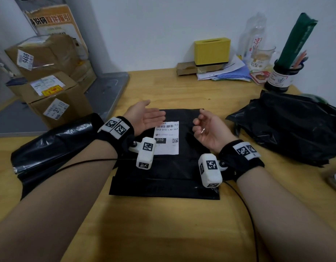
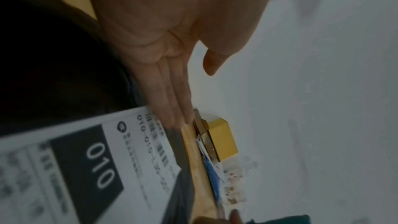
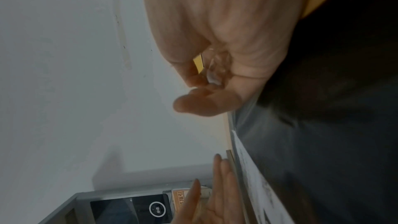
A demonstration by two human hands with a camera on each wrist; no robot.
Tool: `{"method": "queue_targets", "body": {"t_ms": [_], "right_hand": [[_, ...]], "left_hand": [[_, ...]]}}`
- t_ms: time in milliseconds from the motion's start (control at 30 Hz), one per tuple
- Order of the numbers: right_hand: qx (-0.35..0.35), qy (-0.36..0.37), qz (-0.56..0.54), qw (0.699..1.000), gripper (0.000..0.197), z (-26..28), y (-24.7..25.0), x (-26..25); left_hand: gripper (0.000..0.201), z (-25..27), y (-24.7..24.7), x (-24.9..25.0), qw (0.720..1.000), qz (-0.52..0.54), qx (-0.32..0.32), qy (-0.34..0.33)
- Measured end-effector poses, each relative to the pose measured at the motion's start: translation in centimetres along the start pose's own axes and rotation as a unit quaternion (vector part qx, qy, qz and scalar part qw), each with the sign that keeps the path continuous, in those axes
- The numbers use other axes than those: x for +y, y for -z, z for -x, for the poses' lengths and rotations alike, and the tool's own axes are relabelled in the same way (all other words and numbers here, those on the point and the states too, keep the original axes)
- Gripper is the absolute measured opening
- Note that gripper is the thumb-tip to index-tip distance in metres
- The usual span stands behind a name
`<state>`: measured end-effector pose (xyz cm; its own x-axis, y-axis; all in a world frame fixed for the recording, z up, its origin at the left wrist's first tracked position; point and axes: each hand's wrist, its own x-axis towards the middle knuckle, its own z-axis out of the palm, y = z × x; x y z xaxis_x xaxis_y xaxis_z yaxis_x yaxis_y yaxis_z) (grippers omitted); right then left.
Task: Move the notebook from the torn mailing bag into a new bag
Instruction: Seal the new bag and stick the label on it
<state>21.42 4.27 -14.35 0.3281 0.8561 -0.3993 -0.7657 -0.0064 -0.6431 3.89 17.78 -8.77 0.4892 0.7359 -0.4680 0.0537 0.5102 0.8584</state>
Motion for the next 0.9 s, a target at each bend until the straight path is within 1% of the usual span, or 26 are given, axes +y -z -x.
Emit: {"method": "queue_targets", "body": {"t_ms": [67, 133, 200, 300, 367, 467, 567, 700, 800, 900], "right_hand": [[0.0, 0.003, -0.001, 1.0, 0.034, -0.2, 0.1, 0.0], [-0.002, 0.007, -0.003, 1.0, 0.034, -0.4, 0.2, 0.0], [-0.009, 0.007, -0.013, 1.0, 0.035, -0.4, 0.2, 0.0], [-0.025, 0.001, -0.046, 0.999, 0.036, -0.1, 0.2, -0.2], [-0.031, -0.004, -0.064, 0.997, 0.036, -0.2, 0.3, -0.3], [-0.034, -0.005, -0.069, 0.997, 0.036, -0.4, 0.4, -0.3], [-0.03, -0.006, -0.069, 0.997, 0.036, -0.3, 0.6, -0.3], [-0.028, -0.009, -0.054, 0.998, 0.036, -0.3, 0.5, -0.1], [-0.025, -0.008, -0.034, 0.999, 0.035, -0.4, 0.4, 0.1], [-0.026, -0.015, -0.009, 1.0, 0.034, -0.4, 0.5, 0.2]], "left_hand": [[0.053, 1.3, -0.3, 0.0, 0.997, -0.042, -0.058, 0.043], [0.056, 2.4, -0.7, -0.5, 0.982, -0.115, -0.112, 0.099], [0.056, 2.8, -1.2, -1.2, 0.973, -0.145, -0.13, 0.127], [0.05, 2.0, -2.1, -1.7, 0.982, -0.094, -0.107, 0.124], [0.047, 1.2, -3.0, -1.6, 0.987, -0.076, -0.085, 0.111], [0.042, 0.2, -4.1, -1.2, 0.991, -0.071, -0.055, 0.099], [0.036, -0.9, -4.6, -0.9, 0.994, -0.024, -0.033, 0.098], [0.036, -1.7, -4.8, -0.8, 0.999, 0.002, 0.013, 0.042], [0.04, -2.1, -4.4, -0.7, 0.999, 0.005, 0.043, 0.001], [0.044, -2.0, -3.2, -0.7, 0.999, 0.02, 0.044, 0.005]]}}
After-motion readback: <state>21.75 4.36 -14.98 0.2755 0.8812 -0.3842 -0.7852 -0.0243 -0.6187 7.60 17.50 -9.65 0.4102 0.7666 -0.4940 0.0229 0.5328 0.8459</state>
